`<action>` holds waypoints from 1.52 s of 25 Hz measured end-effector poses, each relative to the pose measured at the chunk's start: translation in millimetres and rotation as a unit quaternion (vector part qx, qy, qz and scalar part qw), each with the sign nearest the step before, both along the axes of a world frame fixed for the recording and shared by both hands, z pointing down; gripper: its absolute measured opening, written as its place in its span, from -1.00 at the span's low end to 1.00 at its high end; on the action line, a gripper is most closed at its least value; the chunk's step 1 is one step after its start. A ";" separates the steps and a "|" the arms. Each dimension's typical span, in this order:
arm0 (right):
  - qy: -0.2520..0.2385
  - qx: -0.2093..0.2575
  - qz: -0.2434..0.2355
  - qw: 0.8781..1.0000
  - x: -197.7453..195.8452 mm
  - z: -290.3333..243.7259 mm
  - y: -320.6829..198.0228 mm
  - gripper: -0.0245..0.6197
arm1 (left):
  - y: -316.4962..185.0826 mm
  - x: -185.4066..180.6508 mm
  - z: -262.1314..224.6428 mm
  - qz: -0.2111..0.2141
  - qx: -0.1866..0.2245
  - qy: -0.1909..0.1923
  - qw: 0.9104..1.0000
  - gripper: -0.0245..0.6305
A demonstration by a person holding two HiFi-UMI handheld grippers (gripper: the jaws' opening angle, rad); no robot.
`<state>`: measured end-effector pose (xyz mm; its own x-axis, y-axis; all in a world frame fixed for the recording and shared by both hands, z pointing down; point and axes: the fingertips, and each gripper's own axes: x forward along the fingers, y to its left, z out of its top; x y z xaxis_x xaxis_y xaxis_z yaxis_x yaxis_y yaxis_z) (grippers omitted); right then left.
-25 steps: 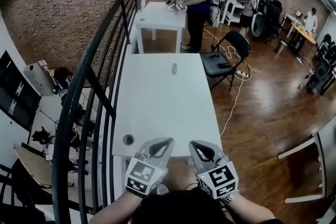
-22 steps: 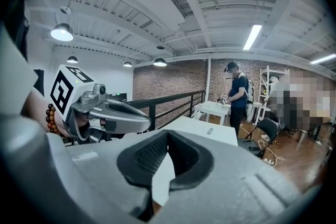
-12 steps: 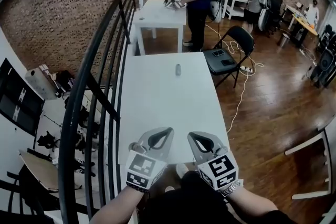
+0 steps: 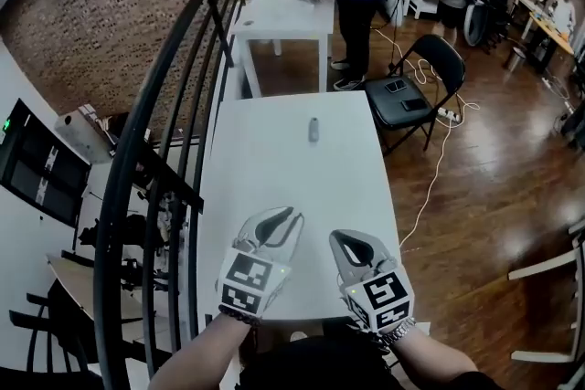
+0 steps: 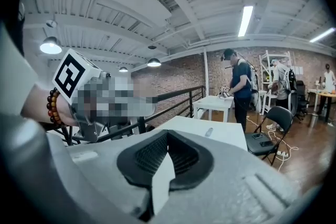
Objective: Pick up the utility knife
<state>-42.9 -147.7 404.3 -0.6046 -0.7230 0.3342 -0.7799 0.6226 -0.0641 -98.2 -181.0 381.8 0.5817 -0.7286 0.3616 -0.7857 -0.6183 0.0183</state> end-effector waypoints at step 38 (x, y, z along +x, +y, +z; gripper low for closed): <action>-0.049 -0.160 0.023 0.986 91.5 176.7 -185.6 -0.95 | -362.9 42.6 262.3 -0.156 -0.188 -0.095 0.965 -0.06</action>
<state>48.6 -333.3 581.0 -0.6141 -0.6176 0.4914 -0.7873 0.5227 -0.3271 -55.6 -543.9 644.0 0.2529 -0.6545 0.7125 -0.9437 -0.3291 0.0327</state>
